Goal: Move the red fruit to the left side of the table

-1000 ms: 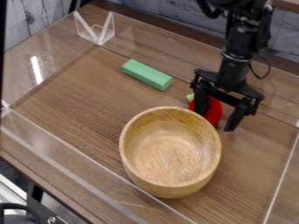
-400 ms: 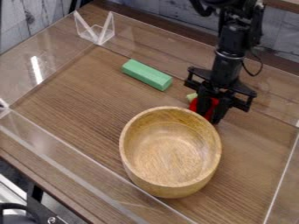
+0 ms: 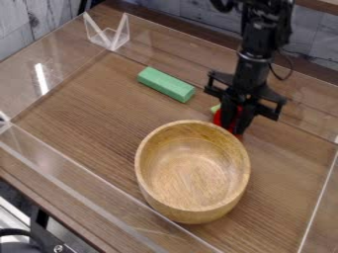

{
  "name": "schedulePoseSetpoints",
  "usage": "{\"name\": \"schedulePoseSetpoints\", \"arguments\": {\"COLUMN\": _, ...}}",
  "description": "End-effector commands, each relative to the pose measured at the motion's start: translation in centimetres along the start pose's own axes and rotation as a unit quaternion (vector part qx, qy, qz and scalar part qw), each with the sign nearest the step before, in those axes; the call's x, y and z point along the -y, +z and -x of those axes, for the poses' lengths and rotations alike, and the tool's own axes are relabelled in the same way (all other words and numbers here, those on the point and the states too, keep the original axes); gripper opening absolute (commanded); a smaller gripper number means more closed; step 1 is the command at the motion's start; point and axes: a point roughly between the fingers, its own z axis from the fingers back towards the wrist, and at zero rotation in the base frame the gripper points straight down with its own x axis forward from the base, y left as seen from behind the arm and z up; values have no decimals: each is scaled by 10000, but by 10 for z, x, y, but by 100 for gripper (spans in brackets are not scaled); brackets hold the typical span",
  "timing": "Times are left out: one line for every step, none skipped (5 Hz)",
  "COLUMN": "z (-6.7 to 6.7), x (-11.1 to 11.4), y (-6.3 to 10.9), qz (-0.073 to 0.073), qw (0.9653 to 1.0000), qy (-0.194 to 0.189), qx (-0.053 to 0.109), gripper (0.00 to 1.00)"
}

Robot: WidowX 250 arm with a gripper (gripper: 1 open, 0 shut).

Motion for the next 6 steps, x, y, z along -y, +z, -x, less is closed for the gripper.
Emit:
{"name": "schedulePoseSetpoints", "arguments": {"z": 1, "x": -7, "y": 48, "qz": 50, "qw": 9983, "qy": 53, "qx": 570, "gripper": 0}}
{"name": "schedulePoseSetpoints", "arguments": {"z": 9, "x": -26, "y": 79, "qz": 68, "qw": 9963, "qy": 241, "qx": 821, "gripper": 0}}
{"name": "schedulePoseSetpoints", "arguments": {"z": 23, "x": -61, "y": 93, "qz": 55, "qw": 9946, "qy": 543, "qx": 882, "gripper": 0}}
{"name": "schedulePoseSetpoints", "arguments": {"z": 38, "x": -104, "y": 90, "qz": -10, "qw": 9934, "qy": 817, "qx": 801, "gripper": 0}}
{"name": "schedulePoseSetpoints", "arguments": {"z": 52, "x": -142, "y": 87, "qz": -82, "qw": 9920, "qy": 1000, "qx": 765, "gripper": 0}}
{"name": "schedulePoseSetpoints", "arguments": {"z": 61, "x": -174, "y": 79, "qz": -133, "qw": 9909, "qy": 1113, "qx": 749, "gripper": 0}}
